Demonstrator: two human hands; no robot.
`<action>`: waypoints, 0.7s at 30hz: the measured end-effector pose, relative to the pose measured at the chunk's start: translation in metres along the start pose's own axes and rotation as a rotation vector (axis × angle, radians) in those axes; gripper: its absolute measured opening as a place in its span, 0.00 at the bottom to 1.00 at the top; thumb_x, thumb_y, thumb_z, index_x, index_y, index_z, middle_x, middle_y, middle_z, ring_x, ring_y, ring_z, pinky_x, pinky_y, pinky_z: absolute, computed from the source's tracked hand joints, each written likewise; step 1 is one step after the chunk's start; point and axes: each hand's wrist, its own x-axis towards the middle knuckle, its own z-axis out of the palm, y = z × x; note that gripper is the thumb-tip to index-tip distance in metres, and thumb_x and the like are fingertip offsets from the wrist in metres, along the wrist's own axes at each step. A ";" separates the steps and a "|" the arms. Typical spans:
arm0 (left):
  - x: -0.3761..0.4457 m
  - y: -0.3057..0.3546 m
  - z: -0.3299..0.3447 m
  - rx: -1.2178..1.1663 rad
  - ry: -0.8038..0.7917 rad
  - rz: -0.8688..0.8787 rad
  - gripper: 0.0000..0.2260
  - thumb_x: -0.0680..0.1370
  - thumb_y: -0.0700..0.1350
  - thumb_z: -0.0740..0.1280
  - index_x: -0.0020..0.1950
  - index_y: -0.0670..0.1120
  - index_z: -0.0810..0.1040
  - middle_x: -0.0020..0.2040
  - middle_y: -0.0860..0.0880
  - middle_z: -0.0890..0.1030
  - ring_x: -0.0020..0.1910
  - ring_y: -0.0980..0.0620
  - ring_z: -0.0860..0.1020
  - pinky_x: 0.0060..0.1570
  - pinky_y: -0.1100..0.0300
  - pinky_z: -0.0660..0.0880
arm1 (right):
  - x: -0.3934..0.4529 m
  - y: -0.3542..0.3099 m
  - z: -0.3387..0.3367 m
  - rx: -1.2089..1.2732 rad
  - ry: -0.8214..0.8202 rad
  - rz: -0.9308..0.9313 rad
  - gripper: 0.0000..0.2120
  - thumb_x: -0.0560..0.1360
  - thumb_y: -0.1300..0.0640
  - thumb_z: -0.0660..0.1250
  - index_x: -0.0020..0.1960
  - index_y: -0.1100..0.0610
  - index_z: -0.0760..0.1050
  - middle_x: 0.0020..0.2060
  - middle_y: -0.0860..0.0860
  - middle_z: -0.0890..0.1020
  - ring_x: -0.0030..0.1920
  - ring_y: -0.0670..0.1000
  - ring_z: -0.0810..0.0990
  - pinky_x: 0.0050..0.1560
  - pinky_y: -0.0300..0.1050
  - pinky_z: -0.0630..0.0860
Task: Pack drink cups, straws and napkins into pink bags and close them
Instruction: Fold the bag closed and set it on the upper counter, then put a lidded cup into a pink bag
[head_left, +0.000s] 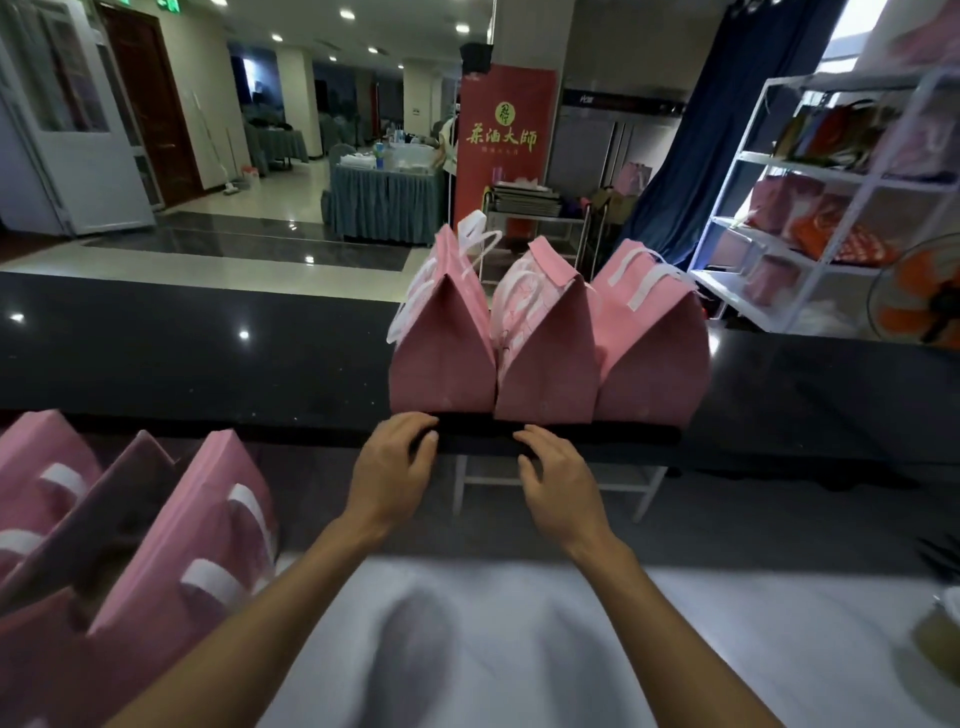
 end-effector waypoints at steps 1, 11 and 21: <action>-0.007 0.013 0.008 0.046 -0.100 0.029 0.13 0.81 0.48 0.65 0.64 0.47 0.81 0.60 0.50 0.82 0.60 0.51 0.78 0.61 0.51 0.76 | -0.009 0.010 -0.011 -0.021 -0.027 0.015 0.18 0.81 0.59 0.64 0.71 0.55 0.74 0.70 0.51 0.75 0.71 0.51 0.71 0.72 0.48 0.68; -0.078 0.193 0.150 0.226 -0.642 0.274 0.17 0.83 0.50 0.62 0.73 0.51 0.73 0.70 0.51 0.76 0.69 0.47 0.73 0.66 0.48 0.72 | -0.146 0.166 -0.165 -0.197 -0.083 0.319 0.20 0.82 0.50 0.63 0.73 0.53 0.72 0.71 0.49 0.74 0.70 0.53 0.72 0.68 0.49 0.70; -0.149 0.353 0.296 0.108 -0.840 0.481 0.18 0.84 0.54 0.60 0.74 0.54 0.71 0.73 0.54 0.73 0.72 0.51 0.70 0.67 0.54 0.69 | -0.289 0.287 -0.297 -0.242 0.076 0.595 0.17 0.78 0.56 0.68 0.65 0.57 0.77 0.62 0.54 0.80 0.62 0.59 0.77 0.63 0.54 0.73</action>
